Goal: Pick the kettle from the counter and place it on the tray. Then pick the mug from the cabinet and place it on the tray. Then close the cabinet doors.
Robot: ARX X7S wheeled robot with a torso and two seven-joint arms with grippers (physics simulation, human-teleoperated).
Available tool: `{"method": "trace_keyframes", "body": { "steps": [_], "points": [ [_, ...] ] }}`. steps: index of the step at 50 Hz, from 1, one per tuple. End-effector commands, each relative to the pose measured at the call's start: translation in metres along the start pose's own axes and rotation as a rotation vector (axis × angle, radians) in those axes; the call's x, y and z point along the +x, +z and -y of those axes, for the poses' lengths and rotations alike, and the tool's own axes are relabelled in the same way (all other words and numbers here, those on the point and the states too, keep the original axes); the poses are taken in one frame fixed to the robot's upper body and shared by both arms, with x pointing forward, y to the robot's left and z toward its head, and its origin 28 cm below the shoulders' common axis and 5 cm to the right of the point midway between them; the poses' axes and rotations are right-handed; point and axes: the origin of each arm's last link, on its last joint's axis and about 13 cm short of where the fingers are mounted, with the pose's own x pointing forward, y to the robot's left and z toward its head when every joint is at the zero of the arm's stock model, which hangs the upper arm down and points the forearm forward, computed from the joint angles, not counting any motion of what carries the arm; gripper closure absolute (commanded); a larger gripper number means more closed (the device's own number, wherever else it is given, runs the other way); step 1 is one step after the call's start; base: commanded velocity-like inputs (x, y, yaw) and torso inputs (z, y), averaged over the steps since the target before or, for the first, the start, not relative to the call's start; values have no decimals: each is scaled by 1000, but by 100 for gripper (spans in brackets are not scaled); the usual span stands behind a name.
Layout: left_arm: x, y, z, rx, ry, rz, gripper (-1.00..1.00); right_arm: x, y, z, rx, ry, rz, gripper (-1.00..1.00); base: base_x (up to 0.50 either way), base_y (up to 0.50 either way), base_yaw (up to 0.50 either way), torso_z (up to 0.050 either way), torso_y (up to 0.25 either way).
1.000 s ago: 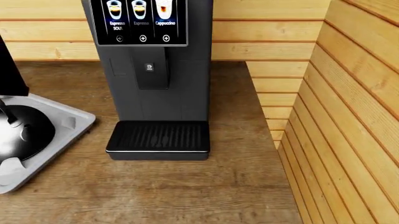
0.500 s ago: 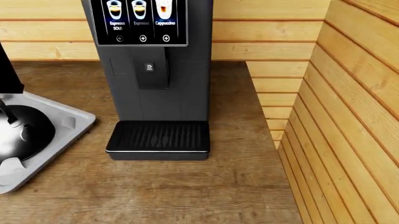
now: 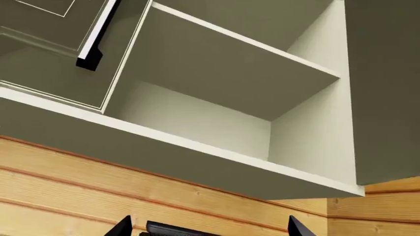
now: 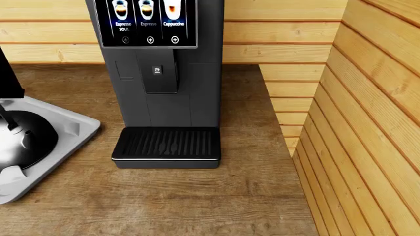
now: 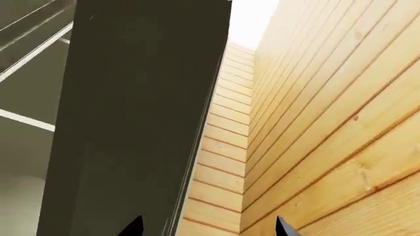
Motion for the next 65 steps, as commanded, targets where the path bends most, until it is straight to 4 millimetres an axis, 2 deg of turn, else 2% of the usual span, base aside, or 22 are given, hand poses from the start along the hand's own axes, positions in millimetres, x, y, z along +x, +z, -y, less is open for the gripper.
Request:
{"method": "trace_keyframes", "body": {
  "steps": [1,17,21,25,36,44,52,65],
  "points": [
    [-2,-1,-2,-3,6,-1,-100,54,-5,2,191,-25,-30,-100,0,0,0,0,0],
    [-3,-6,-5,-6,16,-11,-100,115,-40,-12,307,39,-101,-100,1,0,1,3,0],
    [-4,-6,-5,-6,17,-13,-100,125,-45,-15,397,33,-167,-100,0,0,0,3,0],
    [-5,-7,-6,-9,20,-14,-100,137,-45,-18,456,40,-144,-100,0,0,0,0,0],
    [-4,-7,-8,-14,26,-17,-100,159,-41,-26,534,33,-134,-100,0,0,0,0,0],
    [-4,-6,-8,-13,25,-14,-100,171,-41,-35,611,158,-140,-100,0,0,0,0,0],
    [-4,-7,-9,-15,26,-15,-100,177,-40,-53,701,328,-189,-100,0,1,2,1,0],
    [-6,-8,-13,-15,39,-15,-100,188,-54,-79,738,416,-265,-100,2,3,4,2,0]
  ]
}}
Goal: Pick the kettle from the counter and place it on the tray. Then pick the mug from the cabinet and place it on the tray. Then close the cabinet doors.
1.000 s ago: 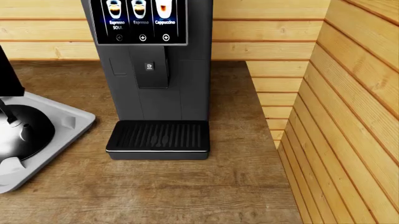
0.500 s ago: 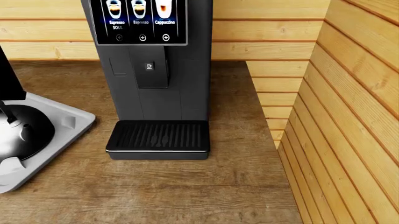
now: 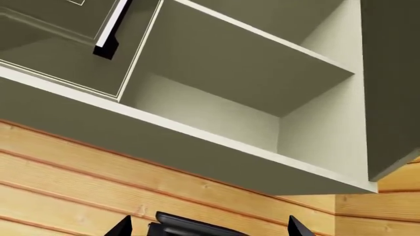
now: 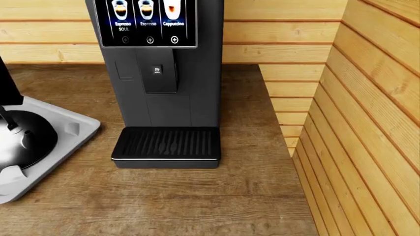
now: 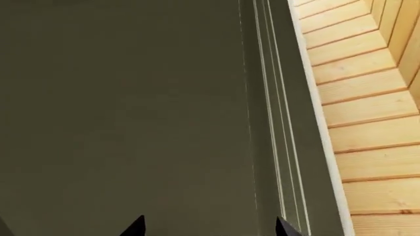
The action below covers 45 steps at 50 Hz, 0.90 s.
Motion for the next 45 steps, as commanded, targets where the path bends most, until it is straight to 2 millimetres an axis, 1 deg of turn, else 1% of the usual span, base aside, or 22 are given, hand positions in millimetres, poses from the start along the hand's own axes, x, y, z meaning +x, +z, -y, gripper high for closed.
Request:
{"method": "trace_keyframes", "body": {
  "steps": [1,9,14,20,24,28,37,45],
  "points": [
    [-1,0,-3,0,9,1,-100,19,-27,-18,75,141,-116,-100,0,0,0,0,0],
    [-2,-1,-4,0,14,0,-100,28,-40,-22,149,163,-154,-100,1,0,2,0,0],
    [-3,-1,-6,1,19,0,-100,33,-54,-25,113,169,-193,-100,0,3,3,0,0],
    [-3,-2,-7,0,24,2,-100,35,-70,-30,-4,182,-247,-100,2,3,3,0,0],
    [-4,-2,-8,0,27,1,-100,36,-82,-33,-124,186,-284,-100,0,0,0,0,0],
    [-4,-2,-8,0,28,1,-100,37,-94,-35,-203,182,-315,-100,3,0,2,0,0],
    [-5,-4,-10,-3,34,-2,-100,40,-110,-33,-290,180,-355,-100,2,2,3,0,0],
    [-6,-5,-11,-4,38,-4,-100,40,-131,-32,-440,180,-407,-100,3,2,2,0,0]
  ]
}}
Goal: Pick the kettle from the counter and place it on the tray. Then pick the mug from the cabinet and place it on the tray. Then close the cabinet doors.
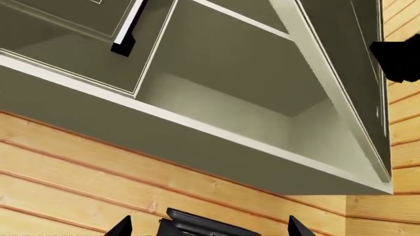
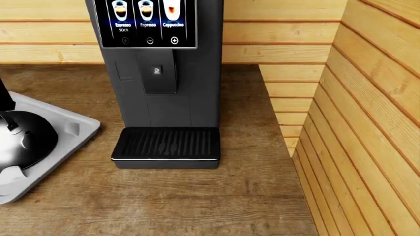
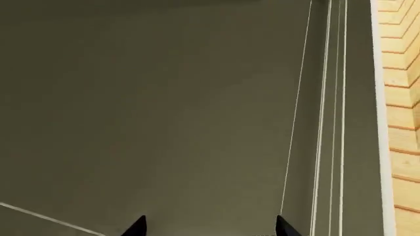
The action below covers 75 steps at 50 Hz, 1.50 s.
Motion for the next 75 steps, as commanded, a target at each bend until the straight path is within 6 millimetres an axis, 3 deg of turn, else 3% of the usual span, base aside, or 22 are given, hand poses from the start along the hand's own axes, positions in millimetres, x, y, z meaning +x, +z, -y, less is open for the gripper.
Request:
{"method": "trace_keyframes", "body": {
  "steps": [1,29,54,63,67,75],
  "points": [
    [-1,-1,-2,-3,6,-3,-100,-2,-83,-42,-69,209,-354,-100,0,3,3,0,0],
    [-2,-3,-7,-7,22,-3,-100,0,-134,-48,-327,195,-474,-100,3,1,1,-1,0],
    [-3,-6,-10,-10,35,-9,-100,1,-135,-40,-363,149,-486,-100,6,2,1,-1,0],
    [-3,-5,-10,-9,35,-6,-100,9,-116,-33,-268,104,-432,-100,11,4,5,0,0],
    [-3,-4,-9,-6,33,-3,-100,13,-93,-26,-198,71,-364,-100,11,3,3,0,0],
    [-3,-1,-5,-4,22,2,-100,2,-52,-21,-150,76,-271,-100,0,0,0,0,0]
  ]
}}
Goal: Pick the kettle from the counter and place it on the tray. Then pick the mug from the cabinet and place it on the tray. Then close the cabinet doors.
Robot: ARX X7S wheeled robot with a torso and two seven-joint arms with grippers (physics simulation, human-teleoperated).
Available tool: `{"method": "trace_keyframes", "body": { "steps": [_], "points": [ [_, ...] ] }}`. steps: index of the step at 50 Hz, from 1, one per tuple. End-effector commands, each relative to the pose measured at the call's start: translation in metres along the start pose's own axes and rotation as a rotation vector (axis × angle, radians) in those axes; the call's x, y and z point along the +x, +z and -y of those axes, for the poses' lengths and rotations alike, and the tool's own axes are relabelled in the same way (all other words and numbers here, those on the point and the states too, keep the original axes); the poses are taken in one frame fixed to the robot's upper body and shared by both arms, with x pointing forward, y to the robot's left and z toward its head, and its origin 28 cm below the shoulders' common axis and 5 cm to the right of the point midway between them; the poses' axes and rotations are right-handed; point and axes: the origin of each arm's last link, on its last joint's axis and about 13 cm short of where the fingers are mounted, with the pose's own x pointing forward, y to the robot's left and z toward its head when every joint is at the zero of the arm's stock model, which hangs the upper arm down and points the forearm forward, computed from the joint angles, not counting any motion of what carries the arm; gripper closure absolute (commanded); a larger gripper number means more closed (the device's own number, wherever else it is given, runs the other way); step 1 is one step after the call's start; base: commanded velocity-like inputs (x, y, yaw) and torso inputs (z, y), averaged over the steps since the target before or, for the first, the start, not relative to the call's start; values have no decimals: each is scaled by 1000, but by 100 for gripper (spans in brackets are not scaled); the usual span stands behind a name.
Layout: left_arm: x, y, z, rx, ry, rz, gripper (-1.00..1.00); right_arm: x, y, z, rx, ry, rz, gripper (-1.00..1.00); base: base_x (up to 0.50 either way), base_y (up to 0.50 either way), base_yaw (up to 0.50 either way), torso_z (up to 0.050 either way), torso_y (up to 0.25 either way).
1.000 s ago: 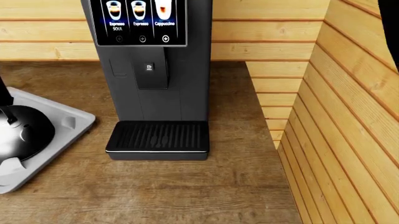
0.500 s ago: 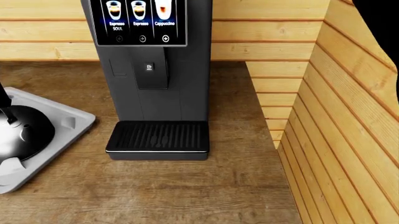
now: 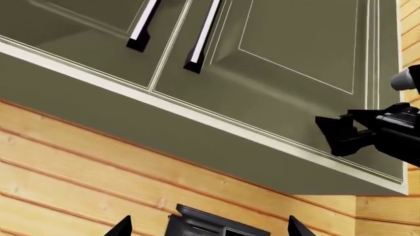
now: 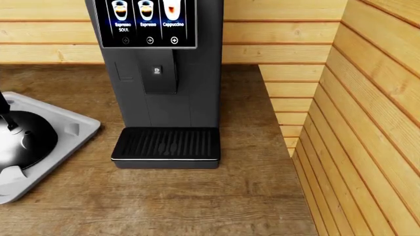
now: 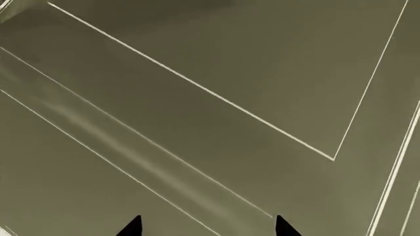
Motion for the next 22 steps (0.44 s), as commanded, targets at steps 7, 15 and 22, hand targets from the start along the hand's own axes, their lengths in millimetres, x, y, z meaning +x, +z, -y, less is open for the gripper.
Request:
{"method": "trace_keyframes", "body": {
  "steps": [7,15,22],
  "points": [
    [1,3,4,2,-14,5,-100,-31,32,19,116,17,86,-100,0,0,0,0,0],
    [1,5,7,2,-21,4,-100,-45,35,23,139,21,114,-100,0,0,0,0,0],
    [1,6,8,5,-27,5,-100,-61,35,23,169,31,140,-100,0,0,0,0,0]
  ]
}}
